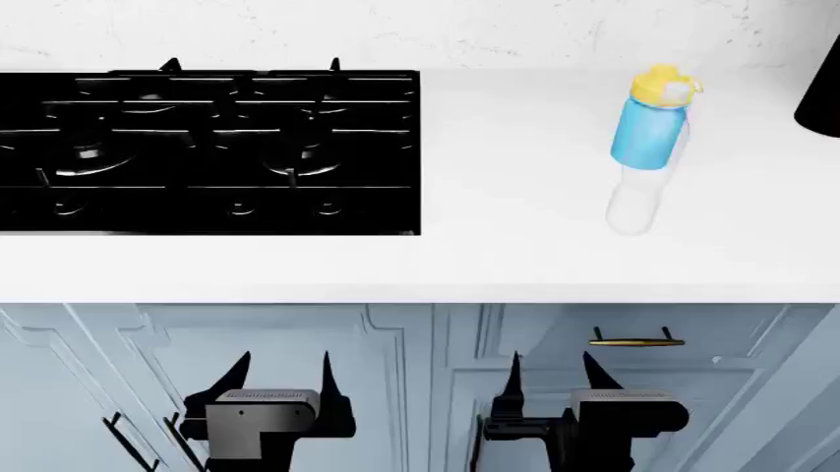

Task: Move the drinks to the dining counter.

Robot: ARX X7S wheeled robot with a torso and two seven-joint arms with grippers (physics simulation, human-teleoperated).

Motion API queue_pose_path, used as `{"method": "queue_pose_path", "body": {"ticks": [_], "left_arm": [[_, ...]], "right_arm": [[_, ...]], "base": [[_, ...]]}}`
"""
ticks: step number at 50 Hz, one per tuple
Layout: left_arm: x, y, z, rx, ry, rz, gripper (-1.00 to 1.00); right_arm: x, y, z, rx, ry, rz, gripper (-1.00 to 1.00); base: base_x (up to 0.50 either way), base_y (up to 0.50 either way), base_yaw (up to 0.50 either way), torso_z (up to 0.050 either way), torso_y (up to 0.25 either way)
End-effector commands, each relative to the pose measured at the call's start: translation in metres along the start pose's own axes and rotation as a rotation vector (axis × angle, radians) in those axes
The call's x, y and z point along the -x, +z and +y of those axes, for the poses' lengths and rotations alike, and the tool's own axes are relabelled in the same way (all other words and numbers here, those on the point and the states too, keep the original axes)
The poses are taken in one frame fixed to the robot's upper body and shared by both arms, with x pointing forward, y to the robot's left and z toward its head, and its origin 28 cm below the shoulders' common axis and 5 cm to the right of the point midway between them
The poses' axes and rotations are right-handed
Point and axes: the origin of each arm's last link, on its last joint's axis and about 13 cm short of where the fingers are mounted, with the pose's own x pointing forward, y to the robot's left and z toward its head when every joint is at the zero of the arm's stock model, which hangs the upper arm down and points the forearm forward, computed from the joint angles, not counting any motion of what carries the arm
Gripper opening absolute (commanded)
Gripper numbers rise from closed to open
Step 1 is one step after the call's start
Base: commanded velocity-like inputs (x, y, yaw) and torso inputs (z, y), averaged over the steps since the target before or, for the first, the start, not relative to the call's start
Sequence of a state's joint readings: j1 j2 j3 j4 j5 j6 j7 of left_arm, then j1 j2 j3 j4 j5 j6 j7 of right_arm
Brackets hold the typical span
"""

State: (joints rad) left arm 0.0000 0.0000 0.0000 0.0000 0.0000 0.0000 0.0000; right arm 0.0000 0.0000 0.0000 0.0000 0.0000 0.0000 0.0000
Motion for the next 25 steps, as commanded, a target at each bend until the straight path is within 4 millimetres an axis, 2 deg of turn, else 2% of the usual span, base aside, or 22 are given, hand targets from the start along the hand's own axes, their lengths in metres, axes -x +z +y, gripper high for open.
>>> {"method": "queue_pose_path", "body": {"ticks": [1,11,14,17,18,21,25], "left_arm": [[0.001,0.000,-0.001,-0.004,0.000,0.006,1.00],[0.002,0.000,-0.001,-0.005,-0.017,0.016,1.00],[0.007,0.005,0.001,0.031,-0.088,0.057,1.00],[0.008,0.041,0.010,0.030,-0.083,-0.029,1.00],[0.008,0.047,0.012,0.017,-0.076,-0.041,1.00],[0.009,0.078,0.024,0.026,-0.064,-0.104,1.00],[0.008,0.106,0.031,0.007,-0.055,-0.161,1.00]], "right_arm": [[0.001,0.000,0.002,0.027,0.007,-0.004,1.00],[0.001,0.001,0.002,0.008,0.006,0.004,1.00],[0.005,0.017,-0.001,0.009,0.000,0.000,1.00],[0.011,0.053,-0.008,-0.019,-0.005,-0.058,1.00],[0.012,0.057,-0.009,-0.011,-0.002,-0.063,1.00],[0.014,0.086,-0.016,0.015,-0.015,-0.092,1.00],[0.017,0.112,-0.023,0.041,-0.022,-0.128,1.00]], "base": [[0.00,0.00,0.00,0.000,0.000],[0.00,0.00,0.00,0.000,0.000],[0.00,0.00,0.00,0.000,0.000],[0.00,0.00,0.00,0.000,0.000],[0.00,0.00,0.00,0.000,0.000],[0.00,0.00,0.00,0.000,0.000],[0.00,0.00,0.00,0.000,0.000]]}}
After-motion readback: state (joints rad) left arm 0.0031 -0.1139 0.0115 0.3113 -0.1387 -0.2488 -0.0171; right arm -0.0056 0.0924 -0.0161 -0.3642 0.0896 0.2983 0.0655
